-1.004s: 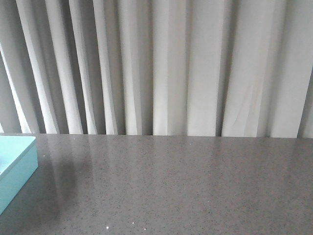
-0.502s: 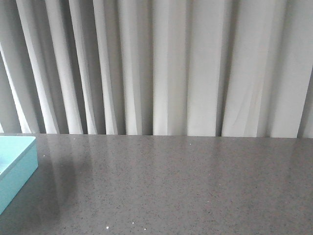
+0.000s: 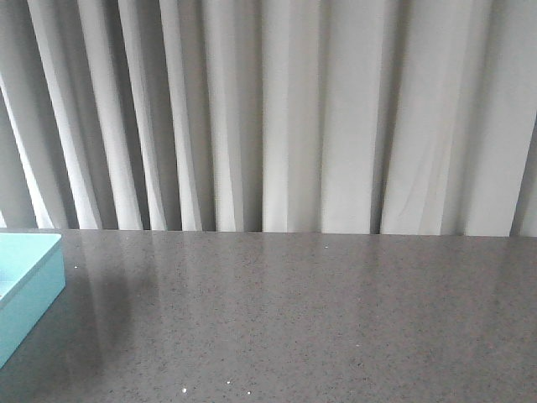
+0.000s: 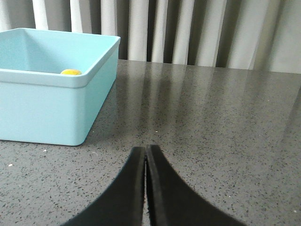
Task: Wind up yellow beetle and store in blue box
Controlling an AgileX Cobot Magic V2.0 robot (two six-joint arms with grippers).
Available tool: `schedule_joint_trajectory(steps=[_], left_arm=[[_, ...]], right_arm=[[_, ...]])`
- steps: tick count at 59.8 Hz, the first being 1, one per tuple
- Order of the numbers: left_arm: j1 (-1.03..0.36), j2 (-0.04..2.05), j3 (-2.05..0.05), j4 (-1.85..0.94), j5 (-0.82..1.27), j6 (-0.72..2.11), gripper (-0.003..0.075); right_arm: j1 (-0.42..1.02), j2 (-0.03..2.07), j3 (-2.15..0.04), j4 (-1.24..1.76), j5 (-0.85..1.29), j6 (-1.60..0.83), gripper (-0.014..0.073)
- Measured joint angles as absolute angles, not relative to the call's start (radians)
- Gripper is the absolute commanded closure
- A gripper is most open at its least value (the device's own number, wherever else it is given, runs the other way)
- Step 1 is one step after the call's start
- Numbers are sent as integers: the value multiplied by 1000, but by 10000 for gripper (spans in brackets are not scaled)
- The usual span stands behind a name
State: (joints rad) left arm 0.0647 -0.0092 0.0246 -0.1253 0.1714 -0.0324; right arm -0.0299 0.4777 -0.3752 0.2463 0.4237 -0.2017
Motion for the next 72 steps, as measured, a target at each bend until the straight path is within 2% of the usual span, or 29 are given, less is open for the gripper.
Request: schedule_joint_trajectory(steps=[10,17,29,42,72], left_arm=[[65,-9,25,-125,172,-32,726],[65,-9,25,-125,173,-33,726],[65,-9,25,-125,173,-33,726],[65,-9,25,-125,178,-33,726],[65,-9,25,-125,180,-33,726]], right_arm=[[-30,407,-327,246,420,-201,601],[-30,299,-214,232,388,-201,601],[-30,111,14,224,178,-177,601],[-30,-6,27,145,135,-151,601],[-98,-11,27,117,193,-71,601]])
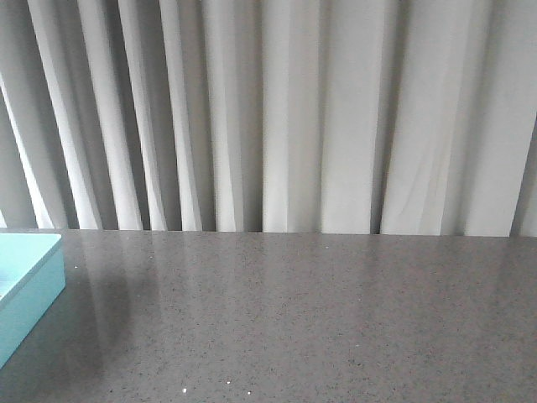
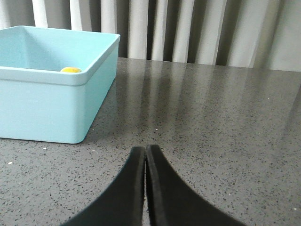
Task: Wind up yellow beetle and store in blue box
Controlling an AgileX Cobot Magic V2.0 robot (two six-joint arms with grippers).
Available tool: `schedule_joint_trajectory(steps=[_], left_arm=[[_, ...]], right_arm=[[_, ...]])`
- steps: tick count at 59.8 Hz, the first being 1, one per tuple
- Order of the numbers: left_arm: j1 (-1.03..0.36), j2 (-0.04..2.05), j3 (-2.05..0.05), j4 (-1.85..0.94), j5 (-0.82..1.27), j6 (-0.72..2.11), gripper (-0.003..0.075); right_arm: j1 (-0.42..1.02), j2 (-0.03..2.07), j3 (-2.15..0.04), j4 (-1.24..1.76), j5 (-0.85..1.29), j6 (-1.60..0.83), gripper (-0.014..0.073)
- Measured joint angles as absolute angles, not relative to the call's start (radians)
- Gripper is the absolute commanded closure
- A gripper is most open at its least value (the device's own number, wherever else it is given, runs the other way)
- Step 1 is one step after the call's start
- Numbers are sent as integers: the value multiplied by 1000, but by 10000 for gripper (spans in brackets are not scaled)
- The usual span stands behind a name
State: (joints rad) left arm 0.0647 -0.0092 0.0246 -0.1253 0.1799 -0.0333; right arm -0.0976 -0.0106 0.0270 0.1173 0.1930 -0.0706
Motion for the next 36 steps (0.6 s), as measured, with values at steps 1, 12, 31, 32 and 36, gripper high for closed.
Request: schedule_joint_trajectory(steps=[1,12,31,32,36], left_arm=[[65,-9,25,-125,180,-33,726],[65,-9,25,-125,180,-33,726],[65,-9,25,-125,180,-33,726],[65,-9,25,-125,180,-33,726],[65,-9,25,-125,180,-33,726]], right_arm=[[-98,-11,27,116,193,-71,601],[-98,-11,27,116,194,-65,601],[-98,-11,27,117,194,-63,601],[-98,-11,27,117,194,-63,601],[-98,-11,27,118,195,-63,601]])
